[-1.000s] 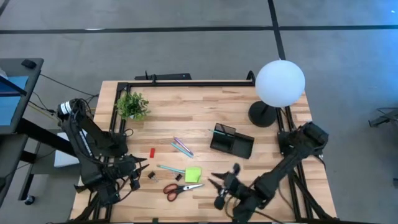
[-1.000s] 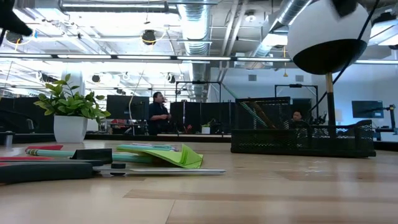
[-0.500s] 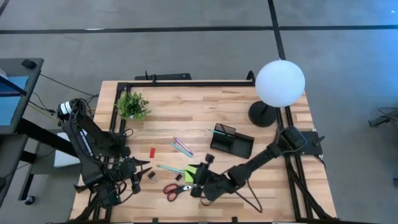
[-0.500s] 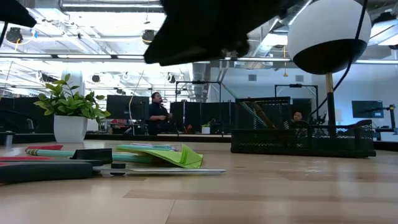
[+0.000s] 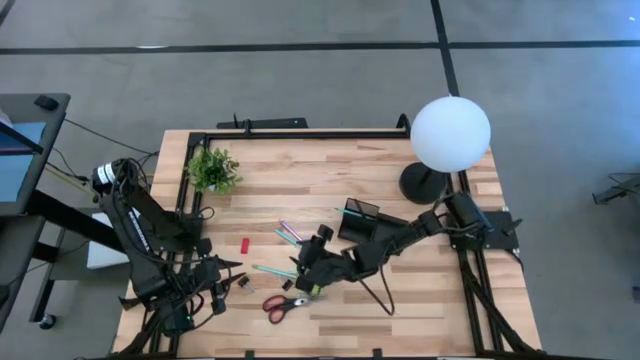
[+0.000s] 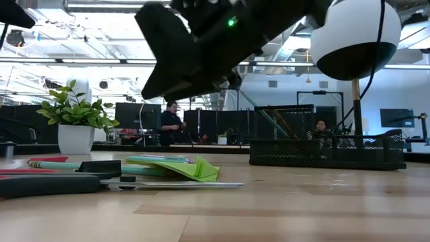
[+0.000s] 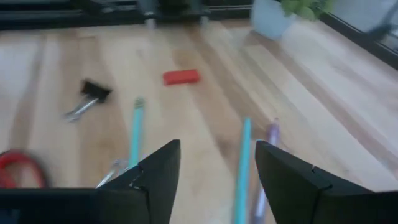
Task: Pick and place office supplies into organizer
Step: Put the blue pen into the desk organizer
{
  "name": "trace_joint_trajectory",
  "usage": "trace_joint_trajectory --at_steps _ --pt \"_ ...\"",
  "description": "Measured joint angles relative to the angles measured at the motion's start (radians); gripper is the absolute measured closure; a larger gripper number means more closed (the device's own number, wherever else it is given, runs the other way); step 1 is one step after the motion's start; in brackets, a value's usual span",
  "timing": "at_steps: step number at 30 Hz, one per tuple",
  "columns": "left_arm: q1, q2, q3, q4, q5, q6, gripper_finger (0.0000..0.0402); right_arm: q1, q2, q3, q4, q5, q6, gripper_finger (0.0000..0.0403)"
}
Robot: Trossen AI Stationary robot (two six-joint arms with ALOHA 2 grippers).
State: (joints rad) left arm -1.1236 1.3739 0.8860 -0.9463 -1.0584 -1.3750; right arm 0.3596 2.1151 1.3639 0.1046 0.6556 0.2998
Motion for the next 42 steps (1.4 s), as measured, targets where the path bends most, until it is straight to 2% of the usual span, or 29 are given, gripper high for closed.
trace_joint_trajectory --at_steps 8,10,12,16,19,21,32,42 --pt "0.000 0.000 0.000 0.005 0.002 -0.001 0.0287 -0.073 0.002 -0.014 -0.080 0.021 0.155 0.0190" --pt "0.000 0.000 0.000 0.013 0.003 0.003 0.0287 -0.091 0.033 -0.011 -0.049 0.017 0.197 0.0195" --pt "0.000 0.000 0.000 0.027 0.005 0.017 0.0287 -0.102 0.056 -0.019 -0.048 0.009 0.198 0.0200" --pt "0.000 0.000 0.000 0.026 0.006 0.023 0.0287 -0.100 0.127 -0.012 0.072 -0.048 0.192 0.0209" --pt "0.000 0.000 0.000 0.026 0.006 0.024 0.0287 -0.092 0.188 0.005 0.093 -0.043 0.167 0.0212" --pt "0.000 0.000 0.000 0.025 0.006 0.025 0.0287 -0.085 0.193 0.017 0.093 -0.023 0.163 0.0214" --pt "0.000 0.000 0.000 0.025 0.008 0.030 0.0287 -0.103 0.196 0.024 0.052 -0.058 0.187 0.0216" --pt "0.000 0.000 0.000 0.026 0.009 0.030 0.0287 -0.072 0.192 0.026 -0.035 -0.035 0.211 0.0240"
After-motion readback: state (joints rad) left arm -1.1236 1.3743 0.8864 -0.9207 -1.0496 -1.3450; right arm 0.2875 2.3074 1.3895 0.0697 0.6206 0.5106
